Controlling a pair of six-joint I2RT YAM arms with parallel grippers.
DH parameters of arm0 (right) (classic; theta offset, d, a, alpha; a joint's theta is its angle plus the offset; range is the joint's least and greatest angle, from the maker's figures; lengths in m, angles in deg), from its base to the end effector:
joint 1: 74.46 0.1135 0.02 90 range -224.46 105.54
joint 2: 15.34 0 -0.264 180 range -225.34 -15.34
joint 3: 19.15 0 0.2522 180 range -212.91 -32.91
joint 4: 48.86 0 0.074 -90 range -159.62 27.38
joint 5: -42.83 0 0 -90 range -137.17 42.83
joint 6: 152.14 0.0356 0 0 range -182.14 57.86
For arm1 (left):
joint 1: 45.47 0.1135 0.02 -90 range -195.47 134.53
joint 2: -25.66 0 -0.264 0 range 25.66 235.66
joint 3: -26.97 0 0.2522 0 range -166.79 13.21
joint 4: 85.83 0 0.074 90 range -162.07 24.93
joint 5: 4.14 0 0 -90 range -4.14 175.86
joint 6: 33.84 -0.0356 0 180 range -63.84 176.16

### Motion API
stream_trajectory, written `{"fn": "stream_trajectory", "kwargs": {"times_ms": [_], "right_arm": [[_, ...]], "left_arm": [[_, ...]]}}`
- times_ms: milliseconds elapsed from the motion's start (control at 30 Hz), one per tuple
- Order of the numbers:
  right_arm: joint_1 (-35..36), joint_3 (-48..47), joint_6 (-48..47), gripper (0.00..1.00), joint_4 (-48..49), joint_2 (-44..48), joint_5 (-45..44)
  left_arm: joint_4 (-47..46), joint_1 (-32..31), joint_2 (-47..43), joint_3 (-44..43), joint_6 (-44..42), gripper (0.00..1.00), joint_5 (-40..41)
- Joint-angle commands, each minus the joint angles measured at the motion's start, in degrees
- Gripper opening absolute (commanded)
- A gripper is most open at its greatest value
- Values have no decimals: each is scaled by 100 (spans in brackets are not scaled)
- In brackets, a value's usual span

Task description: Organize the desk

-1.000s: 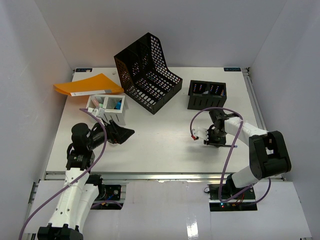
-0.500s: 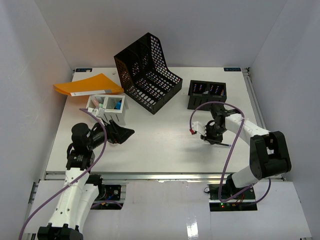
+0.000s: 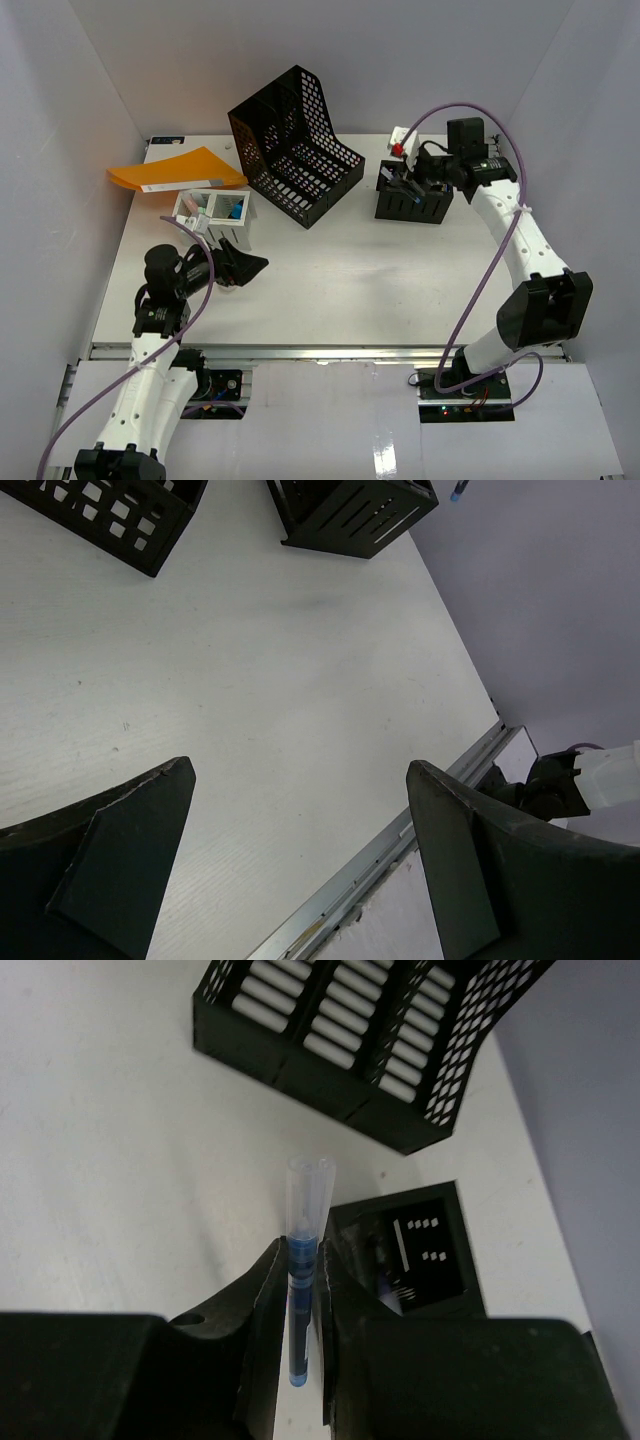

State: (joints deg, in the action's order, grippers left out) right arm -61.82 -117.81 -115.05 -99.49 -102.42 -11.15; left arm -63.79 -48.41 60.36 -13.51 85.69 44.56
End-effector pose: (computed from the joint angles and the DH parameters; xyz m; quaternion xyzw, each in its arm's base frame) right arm 0.3208 0.0934 0.3630 -0.5766 0.6499 0.1213 0.4801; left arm 0.1492 -0.0312 0.2610 0.0338 0.7772 -0.4278 0.4602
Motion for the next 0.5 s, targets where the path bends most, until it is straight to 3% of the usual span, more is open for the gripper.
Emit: {"fn": "stream_trajectory", "kwargs": {"times_ms": [0,200,467], "right_arm": [[-218,-360,1851,8,2003,-487,669],[-653,200,3799,8,5097,-978,977],[-863,504,4153,8,6279,-1589,944]], "left_arm": [[81,15,-42,-140,-95,98,129],[117,6,-14,-156,-97,98,253],[183,4,74,-167,-114,98,422]]}}
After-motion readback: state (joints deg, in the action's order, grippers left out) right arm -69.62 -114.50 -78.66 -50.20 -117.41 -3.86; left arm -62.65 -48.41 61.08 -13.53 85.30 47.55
